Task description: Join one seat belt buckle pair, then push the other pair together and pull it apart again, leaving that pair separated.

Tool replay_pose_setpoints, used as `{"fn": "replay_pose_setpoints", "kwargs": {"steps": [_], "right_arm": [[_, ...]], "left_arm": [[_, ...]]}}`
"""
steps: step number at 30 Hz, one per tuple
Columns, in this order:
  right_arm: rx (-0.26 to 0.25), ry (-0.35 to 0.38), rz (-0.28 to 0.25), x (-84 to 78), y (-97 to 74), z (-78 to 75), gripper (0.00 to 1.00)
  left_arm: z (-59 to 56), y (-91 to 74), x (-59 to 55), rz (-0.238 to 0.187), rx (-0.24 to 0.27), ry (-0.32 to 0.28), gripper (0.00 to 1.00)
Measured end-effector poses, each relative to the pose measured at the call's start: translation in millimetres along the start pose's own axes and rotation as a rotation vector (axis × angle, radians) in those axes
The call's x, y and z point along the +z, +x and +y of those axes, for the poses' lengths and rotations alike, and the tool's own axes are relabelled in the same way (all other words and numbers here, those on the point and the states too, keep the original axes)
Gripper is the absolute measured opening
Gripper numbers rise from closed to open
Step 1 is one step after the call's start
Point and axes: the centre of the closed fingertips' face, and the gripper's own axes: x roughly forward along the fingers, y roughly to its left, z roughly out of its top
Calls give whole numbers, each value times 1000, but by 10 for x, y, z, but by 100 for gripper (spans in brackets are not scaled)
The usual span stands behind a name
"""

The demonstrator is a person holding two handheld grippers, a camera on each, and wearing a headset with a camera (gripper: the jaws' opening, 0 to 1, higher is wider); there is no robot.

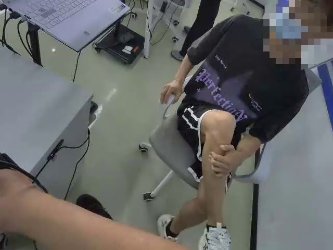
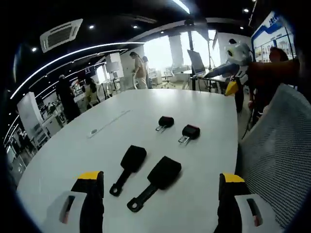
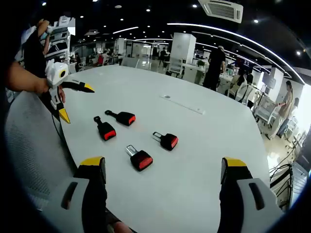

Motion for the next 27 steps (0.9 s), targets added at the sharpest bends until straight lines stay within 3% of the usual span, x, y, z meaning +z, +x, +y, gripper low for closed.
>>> {"fn": "replay_pose_setpoints", "kwargs": {"steps": [6,12,19,27], "right_arm": [[21,28,-1,41,69,7,97],[28,30,5,68,83,-30,98],[26,27,15,94,5,-49,99],[38,24,33,-109,-22,57,99]], "left_arm": [[41,-20,-1,-11,14,-26,100],[-2,-13,-47,0,9,-33,100],[-69,1,-25,-1,-7,-38,100],[-128,22,17,3,-26,-18,100]]}}
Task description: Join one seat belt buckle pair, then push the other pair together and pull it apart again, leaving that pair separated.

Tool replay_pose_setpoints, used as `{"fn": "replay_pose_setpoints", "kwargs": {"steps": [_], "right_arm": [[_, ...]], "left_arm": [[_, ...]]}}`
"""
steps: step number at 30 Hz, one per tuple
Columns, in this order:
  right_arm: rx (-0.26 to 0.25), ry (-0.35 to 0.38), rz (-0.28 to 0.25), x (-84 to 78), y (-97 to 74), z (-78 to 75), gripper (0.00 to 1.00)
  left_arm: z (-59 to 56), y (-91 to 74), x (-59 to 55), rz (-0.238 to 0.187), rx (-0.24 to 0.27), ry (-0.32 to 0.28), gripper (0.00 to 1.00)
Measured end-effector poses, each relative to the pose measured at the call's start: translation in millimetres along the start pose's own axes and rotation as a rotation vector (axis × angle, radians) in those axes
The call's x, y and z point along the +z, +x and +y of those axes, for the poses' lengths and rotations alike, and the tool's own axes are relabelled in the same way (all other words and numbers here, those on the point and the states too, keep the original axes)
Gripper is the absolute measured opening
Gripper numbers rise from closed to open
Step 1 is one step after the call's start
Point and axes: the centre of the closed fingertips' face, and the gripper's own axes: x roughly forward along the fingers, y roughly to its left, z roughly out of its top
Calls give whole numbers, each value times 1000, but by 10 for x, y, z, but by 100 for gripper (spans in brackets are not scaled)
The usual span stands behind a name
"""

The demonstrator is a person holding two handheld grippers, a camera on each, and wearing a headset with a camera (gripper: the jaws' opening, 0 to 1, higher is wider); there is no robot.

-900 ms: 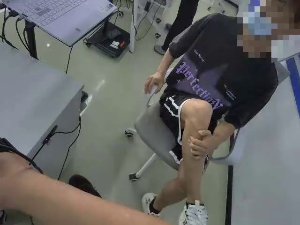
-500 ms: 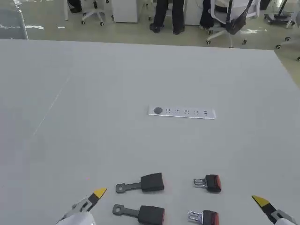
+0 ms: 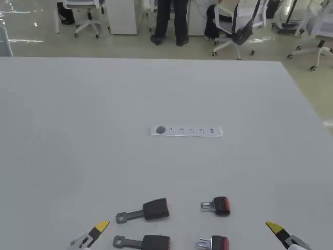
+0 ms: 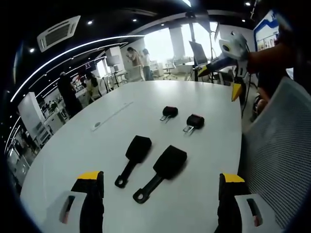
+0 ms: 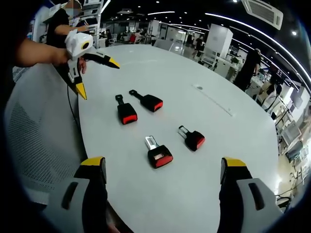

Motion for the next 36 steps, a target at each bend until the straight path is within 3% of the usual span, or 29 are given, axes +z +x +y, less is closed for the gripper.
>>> {"fn": "replay_pose_setpoints", "kwargs": {"steps": [12,22,29,36], "right_arm": [[-7,-7,-9,-31,89,-126,100],[14,-23,-11,-17,203,-70,97],[17,-38,-6,-22,223,-61,93],[19,-50,0,-37,223,-53,91]], "left_arm": [[58,-11,-24,12,16,-10,100],[122,-32,-48,21,27,-18,100],[99,-19,-126,58,12,0,97],[77,-25,-112,66,10,-5,95]]}}
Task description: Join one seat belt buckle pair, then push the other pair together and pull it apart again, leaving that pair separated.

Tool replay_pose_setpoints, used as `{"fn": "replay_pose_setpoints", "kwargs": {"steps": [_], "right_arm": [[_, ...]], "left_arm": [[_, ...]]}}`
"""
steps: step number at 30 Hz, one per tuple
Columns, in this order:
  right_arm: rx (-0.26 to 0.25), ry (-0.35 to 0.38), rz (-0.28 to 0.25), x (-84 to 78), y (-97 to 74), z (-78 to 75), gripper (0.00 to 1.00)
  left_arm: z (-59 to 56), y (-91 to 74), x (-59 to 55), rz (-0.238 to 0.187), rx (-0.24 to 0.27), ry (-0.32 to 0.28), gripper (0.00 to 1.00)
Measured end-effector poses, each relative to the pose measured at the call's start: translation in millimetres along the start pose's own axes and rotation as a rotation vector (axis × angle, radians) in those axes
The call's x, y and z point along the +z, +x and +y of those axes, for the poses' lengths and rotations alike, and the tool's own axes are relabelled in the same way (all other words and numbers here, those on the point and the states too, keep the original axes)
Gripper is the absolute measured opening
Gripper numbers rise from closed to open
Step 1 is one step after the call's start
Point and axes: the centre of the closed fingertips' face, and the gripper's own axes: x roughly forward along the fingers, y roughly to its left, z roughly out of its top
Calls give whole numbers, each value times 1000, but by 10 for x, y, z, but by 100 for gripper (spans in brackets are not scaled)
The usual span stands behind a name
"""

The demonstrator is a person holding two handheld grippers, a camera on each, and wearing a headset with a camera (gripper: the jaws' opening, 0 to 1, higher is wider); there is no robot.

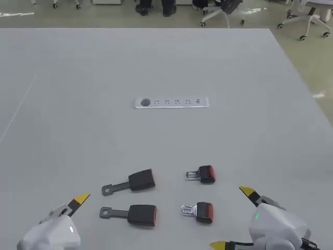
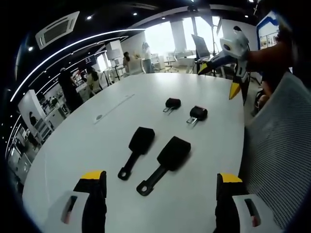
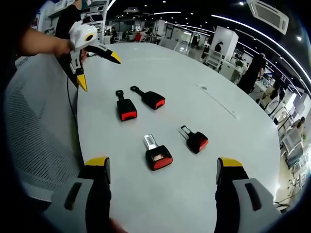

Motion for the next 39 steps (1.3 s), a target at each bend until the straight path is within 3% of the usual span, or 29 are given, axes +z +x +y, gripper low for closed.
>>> {"fn": "replay_pose_setpoints", "kwargs": {"steps": [5,7,10,16,26,35,39], "right_arm": [[6,-8,4,-21,7,31,90],[8,-8,3,-24,10,39,89],[13,-15,3,-27,20,52,88],[21,-27,2,-53,48,49,85],[68,-77,-9,-18,115,99,74],[111,-116,13,-97,282,156,67],[143,-120,27,-121,377,205,63]], "left_arm": [[-28,9,-17,13,-12,-5,93],[25,5,-19,17,19,4,98],[-14,4,-26,16,-12,-27,94],[-72,47,-65,43,-48,-6,89],[-179,322,77,74,-118,69,85],[-265,599,72,123,-190,157,78],[-216,750,37,129,-194,160,75]]}}
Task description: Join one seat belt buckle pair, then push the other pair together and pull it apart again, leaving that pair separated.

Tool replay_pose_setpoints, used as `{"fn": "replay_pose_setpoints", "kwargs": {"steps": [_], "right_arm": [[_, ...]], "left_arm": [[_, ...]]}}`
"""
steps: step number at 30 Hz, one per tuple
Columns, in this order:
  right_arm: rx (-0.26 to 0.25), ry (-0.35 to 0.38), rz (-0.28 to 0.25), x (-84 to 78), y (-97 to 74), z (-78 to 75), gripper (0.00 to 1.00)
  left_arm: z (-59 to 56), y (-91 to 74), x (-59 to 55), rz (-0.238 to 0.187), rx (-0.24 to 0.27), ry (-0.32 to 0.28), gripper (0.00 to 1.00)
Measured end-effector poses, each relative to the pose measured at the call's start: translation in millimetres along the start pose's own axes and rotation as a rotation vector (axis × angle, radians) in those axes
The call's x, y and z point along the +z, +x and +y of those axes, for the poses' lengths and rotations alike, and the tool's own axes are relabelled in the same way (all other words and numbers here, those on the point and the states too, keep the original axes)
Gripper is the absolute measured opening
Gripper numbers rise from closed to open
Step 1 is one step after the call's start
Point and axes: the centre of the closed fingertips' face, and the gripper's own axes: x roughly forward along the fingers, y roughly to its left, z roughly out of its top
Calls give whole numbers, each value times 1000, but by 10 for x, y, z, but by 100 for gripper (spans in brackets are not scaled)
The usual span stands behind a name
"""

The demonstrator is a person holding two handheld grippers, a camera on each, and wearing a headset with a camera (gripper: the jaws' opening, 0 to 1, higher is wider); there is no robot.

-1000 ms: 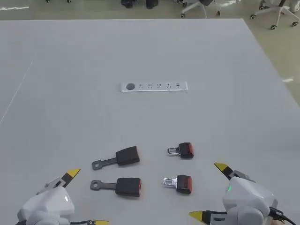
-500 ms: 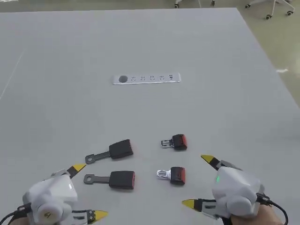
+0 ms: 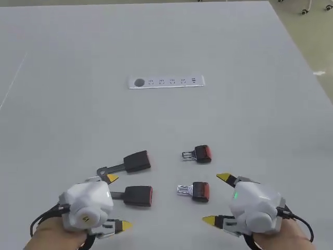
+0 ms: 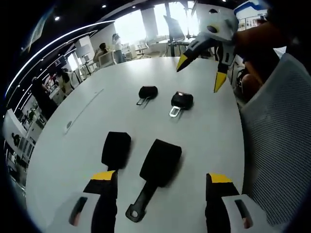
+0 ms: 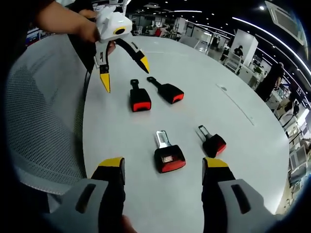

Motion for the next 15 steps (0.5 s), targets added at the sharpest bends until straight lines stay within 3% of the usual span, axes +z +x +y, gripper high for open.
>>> {"fn": "replay_pose_setpoints", "kwargs": {"steps": [8,15], "right_arm": [[28,6,19,-61,167,-3,57],[50,-11,45,-163,282,-28,55]], "left_arm": [[-39,196,-20,10,-43,16,68],[-81,343,-90,44,-85,64,61]]}}
